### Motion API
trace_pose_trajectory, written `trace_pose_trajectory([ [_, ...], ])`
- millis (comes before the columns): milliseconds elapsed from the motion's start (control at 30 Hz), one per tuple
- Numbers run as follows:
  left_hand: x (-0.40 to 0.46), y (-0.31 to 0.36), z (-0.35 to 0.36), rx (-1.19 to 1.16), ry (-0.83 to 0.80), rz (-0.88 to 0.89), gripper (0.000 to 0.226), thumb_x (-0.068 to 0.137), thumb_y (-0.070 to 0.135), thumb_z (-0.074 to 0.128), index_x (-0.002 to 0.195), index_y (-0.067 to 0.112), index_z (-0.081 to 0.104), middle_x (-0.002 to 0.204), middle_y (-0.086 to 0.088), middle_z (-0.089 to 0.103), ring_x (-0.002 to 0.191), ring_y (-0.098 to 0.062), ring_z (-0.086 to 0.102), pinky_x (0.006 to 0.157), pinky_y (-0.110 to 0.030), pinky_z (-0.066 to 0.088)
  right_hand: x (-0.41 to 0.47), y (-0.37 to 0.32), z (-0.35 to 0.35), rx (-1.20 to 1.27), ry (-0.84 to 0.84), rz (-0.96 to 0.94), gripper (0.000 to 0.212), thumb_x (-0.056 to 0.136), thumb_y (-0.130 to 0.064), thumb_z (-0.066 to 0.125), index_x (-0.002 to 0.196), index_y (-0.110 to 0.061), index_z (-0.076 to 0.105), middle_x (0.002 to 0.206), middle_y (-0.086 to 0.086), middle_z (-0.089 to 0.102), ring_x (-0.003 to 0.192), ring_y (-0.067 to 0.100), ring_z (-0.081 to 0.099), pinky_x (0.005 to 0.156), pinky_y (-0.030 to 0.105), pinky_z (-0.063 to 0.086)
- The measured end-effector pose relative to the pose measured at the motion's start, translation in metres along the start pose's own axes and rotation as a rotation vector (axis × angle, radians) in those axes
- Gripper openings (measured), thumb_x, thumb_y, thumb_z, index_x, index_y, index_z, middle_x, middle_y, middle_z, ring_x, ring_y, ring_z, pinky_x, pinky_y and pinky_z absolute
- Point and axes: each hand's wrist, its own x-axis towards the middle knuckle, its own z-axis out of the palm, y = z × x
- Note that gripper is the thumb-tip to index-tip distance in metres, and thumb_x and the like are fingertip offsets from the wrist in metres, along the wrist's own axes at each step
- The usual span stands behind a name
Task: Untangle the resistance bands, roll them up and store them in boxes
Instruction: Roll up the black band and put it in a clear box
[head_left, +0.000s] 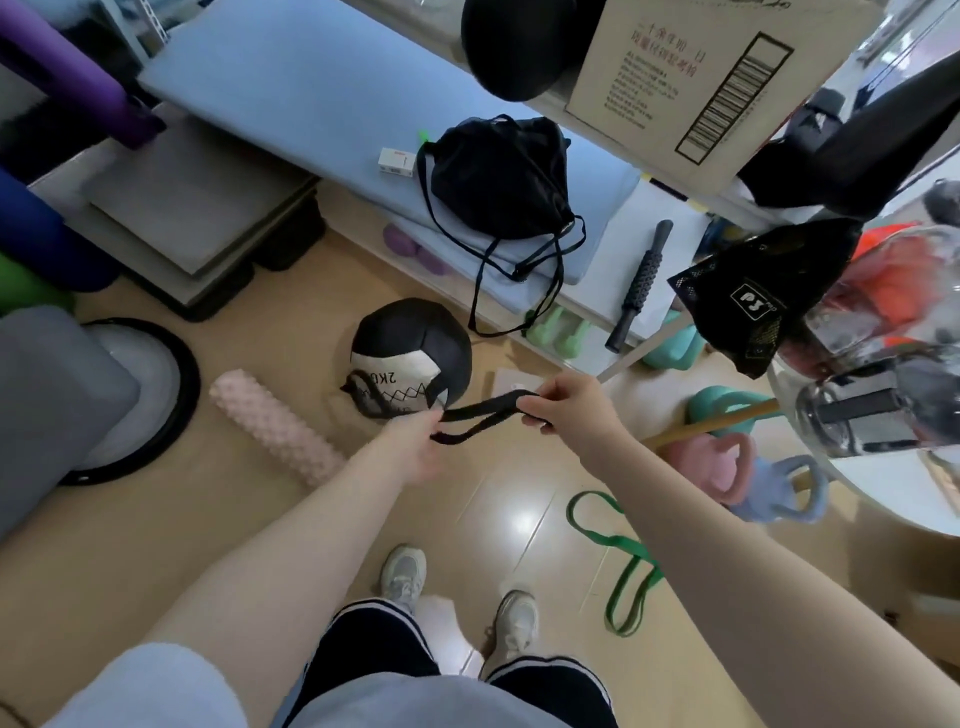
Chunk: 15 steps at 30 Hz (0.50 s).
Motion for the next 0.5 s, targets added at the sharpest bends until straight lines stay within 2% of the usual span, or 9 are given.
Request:
trace_pose_trajectory([
  [67, -0.002, -0.023, 0.015, -0.030, -0.186, -0.173, 0.045, 0.096, 0.038, 0.042, 0.107, -0.005, 0.050, 0.096, -0.019, 0.055, 0.082, -0.030, 0.056, 0.077, -0.045, 0.046, 0.004, 0.009, 0.010, -0.052, 0.009, 0.054, 0.013, 0.082, -0.011, 0.067, 0.083, -0.001, 0.059, 0.070, 0.009, 0.066, 0.061, 0.015, 0.059, 0.064, 0.026, 0.051],
  [133, -0.006, -0.042, 0.032, -0.102, -0.287, -0.242, 0.047, 0.098, 0.041, 0.036, 0.101, -0.005, 0.049, 0.094, -0.021, 0.059, 0.083, -0.031, 0.058, 0.075, -0.044, 0.048, 0.006, 0.021, 0.016, -0.056, 0.021, 0.061, 0.015, 0.081, -0.010, 0.068, 0.088, 0.000, 0.059, 0.072, 0.010, 0.067, 0.064, 0.020, 0.064, 0.063, 0.029, 0.053],
  [167, -0.005, -0.047, 0.039, -0.144, -0.299, -0.238, 0.049, 0.098, 0.041, 0.035, 0.099, -0.005, 0.050, 0.092, -0.021, 0.062, 0.083, -0.031, 0.060, 0.075, -0.044, 0.050, 0.006, 0.027, 0.018, -0.052, 0.025, 0.058, 0.016, 0.079, -0.010, 0.069, 0.088, -0.006, 0.057, 0.074, 0.010, 0.068, 0.068, 0.025, 0.067, 0.065, 0.034, 0.054],
  [233, 0.000, -0.050, 0.050, -0.228, -0.275, -0.168, 0.048, 0.099, 0.039, 0.034, 0.095, -0.005, 0.054, 0.086, -0.018, 0.067, 0.083, -0.027, 0.063, 0.080, -0.042, 0.051, 0.006, 0.039, 0.017, -0.053, 0.018, 0.075, 0.029, 0.077, -0.011, 0.072, 0.092, -0.018, 0.049, 0.080, 0.009, 0.069, 0.071, 0.028, 0.068, 0.065, 0.037, 0.055],
  [267, 0.004, -0.049, 0.054, -0.250, -0.253, -0.141, 0.046, 0.099, 0.037, 0.034, 0.096, -0.005, 0.054, 0.086, -0.015, 0.067, 0.086, -0.024, 0.062, 0.086, -0.039, 0.049, 0.005, 0.045, 0.014, -0.059, 0.007, 0.091, 0.033, 0.077, -0.012, 0.072, 0.096, -0.019, 0.046, 0.084, 0.009, 0.069, 0.069, 0.024, 0.066, 0.061, 0.030, 0.054],
  [333, 0.013, -0.045, 0.062, -0.249, -0.217, -0.132, 0.039, 0.100, 0.033, 0.033, 0.103, -0.001, 0.053, 0.098, -0.012, 0.064, 0.095, -0.023, 0.059, 0.091, -0.035, 0.043, 0.002, 0.054, 0.004, -0.005, -0.017, 0.116, 0.027, 0.079, -0.009, 0.070, 0.095, -0.015, 0.048, 0.091, 0.013, 0.068, 0.065, 0.019, 0.061, 0.052, 0.018, 0.048],
  [400, 0.017, -0.043, 0.073, -0.226, -0.178, -0.127, 0.036, 0.099, 0.033, 0.037, 0.098, 0.002, 0.055, 0.098, -0.009, 0.063, 0.093, -0.022, 0.060, 0.084, -0.032, 0.045, 0.000, 0.061, -0.006, 0.072, -0.038, 0.101, 0.019, 0.079, -0.003, 0.068, 0.083, -0.010, 0.052, 0.090, 0.020, 0.068, 0.064, 0.019, 0.061, 0.053, 0.019, 0.049],
  [500, 0.024, -0.042, 0.097, -0.222, -0.080, -0.096, 0.025, 0.095, 0.030, 0.048, 0.089, 0.008, 0.058, 0.085, -0.006, 0.065, 0.076, -0.016, 0.061, 0.064, -0.027, 0.047, -0.003, 0.067, -0.022, 0.066, -0.062, 0.036, 0.015, 0.078, 0.002, 0.066, 0.084, 0.001, 0.053, 0.079, 0.019, 0.066, 0.060, 0.019, 0.061, 0.059, 0.027, 0.052],
])
